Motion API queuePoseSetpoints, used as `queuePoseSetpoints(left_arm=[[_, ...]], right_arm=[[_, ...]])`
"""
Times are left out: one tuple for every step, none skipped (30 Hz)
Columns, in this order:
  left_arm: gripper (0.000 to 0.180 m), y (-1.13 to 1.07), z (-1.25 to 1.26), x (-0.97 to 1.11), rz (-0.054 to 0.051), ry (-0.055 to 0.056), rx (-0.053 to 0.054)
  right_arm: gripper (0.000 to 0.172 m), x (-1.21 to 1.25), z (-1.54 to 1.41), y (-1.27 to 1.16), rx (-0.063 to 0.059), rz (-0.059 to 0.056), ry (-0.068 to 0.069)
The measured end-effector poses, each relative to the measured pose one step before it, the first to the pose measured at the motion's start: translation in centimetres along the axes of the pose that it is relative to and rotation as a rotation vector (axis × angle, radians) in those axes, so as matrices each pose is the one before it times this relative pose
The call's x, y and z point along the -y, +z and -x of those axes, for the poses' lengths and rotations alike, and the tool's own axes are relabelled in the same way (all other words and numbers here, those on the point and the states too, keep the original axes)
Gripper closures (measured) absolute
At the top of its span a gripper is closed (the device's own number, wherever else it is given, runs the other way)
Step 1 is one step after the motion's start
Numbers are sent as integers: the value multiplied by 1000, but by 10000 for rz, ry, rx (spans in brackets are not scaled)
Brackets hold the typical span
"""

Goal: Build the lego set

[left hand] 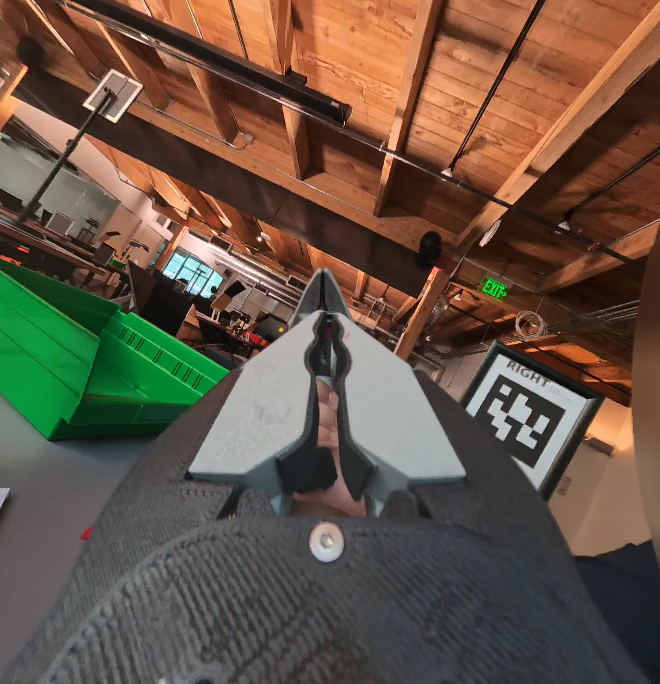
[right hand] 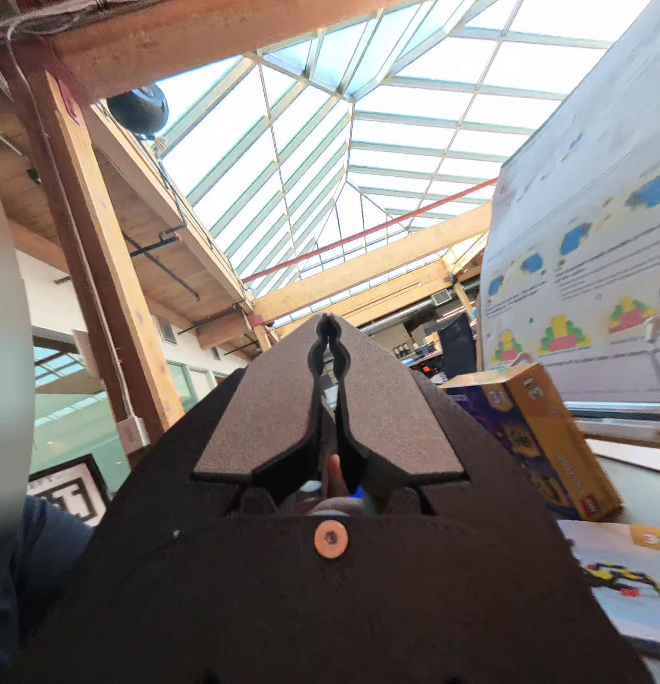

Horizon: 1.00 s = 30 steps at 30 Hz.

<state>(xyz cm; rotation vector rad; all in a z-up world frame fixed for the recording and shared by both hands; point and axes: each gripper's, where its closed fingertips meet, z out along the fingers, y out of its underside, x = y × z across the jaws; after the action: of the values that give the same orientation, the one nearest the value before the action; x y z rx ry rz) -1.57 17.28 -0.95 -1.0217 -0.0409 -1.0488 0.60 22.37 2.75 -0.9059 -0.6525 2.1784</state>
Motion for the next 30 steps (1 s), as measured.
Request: queuePoseSetpoints(left_arm=[[180, -99, 300, 718, -236, -15, 51], [180, -191, 297, 701, -178, 60, 113], [180, -199, 87, 435, -65, 75, 22], [180, -141, 26, 77, 93, 161, 27], [180, -2, -12, -243, 266, 307, 43], [180, 100, -128, -279, 278, 401, 6], [180, 135, -133, -230, 221, 352, 10], [180, 126, -271, -165, 162, 197, -100], [180, 131, -383, -220, 200, 65, -228], [180, 79, -288, -146, 153, 106, -159], [180, 28, -259, -99, 125, 149, -154], [180, 17, -191, -98, 137, 70, -135], [180, -80, 95, 92, -7, 22, 45], [180, -105, 102, 244, -112, -55, 27], [180, -70, 17, 166, -32, -108, -50], [180, -43, 41, 101, -2, -43, -6], [180, -40, -22, 101, -12, -6, -19], [180, 7, -115, 52, 16, -46, -78], [180, 42, -174, -45, 62, -84, -118], [180, 52, -133, -60, 67, -52, -85], [180, 62, -153, -89, 76, -39, -94], [180, 57, -150, -151, 122, -61, -111], [180, 31, -22, -89, 84, 8, -13], [180, -7, 12, 1, 29, 53, 25], [180, -17, -217, 43, 35, 26, -123], [180, 14, -163, -13, 81, 29, -77], [180, 47, -248, -25, 79, 63, -115], [180, 54, -228, -36, 71, 66, -82], [180, 42, -151, -34, 58, 98, -28], [180, 29, -148, -16, 53, 158, -2]], right_arm=[[172, 539, 77, -553, -49, 4, -288], [172, 448, 23, -346, 51, -52, -36], [172, 306, 64, -66, 209, 23, 129], [172, -142, 113, 226, 238, 337, 162], [172, -671, 131, 376, 100, 632, -91], [172, -1003, 283, 440, 63, 761, -341], [172, -1119, 189, 442, -53, 792, -422], [172, -1063, -68, 450, -209, 748, -320], [172, -819, 25, 397, -108, 570, -208], [172, -466, 271, 276, 97, 321, -126], [172, -196, 264, 159, 134, 135, -24], [172, 13, 209, 29, 126, 2, 10], [172, 96, 262, -60, 176, -40, -38], [172, 22, 164, -97, 124, 19, -26], [172, -16, -4, -62, 19, 55, 2], [156, -64, 121, 0, 87, 79, 1], [151, -217, 152, 87, 124, 179, 67], [150, -293, 155, 122, 140, 187, 37], [150, -276, 39, 138, 33, 130, -21], [150, -258, -3, 174, -20, 115, -94], [151, -325, 89, 201, 23, 164, -97], [150, -361, 189, 230, 82, 207, -61], [154, -246, 253, 199, 103, 148, -99], [163, -198, 187, 128, 43, 109, -185], [167, -77, 12, 30, -86, 39, -232], [167, 21, 145, -13, 22, 9, -202], [167, 61, 214, -48, 90, -11, -167], [167, 88, 180, -57, 75, -37, -155], [167, 72, 128, -54, 44, -51, -163], [167, 45, 137, -26, 69, -45, -125]])
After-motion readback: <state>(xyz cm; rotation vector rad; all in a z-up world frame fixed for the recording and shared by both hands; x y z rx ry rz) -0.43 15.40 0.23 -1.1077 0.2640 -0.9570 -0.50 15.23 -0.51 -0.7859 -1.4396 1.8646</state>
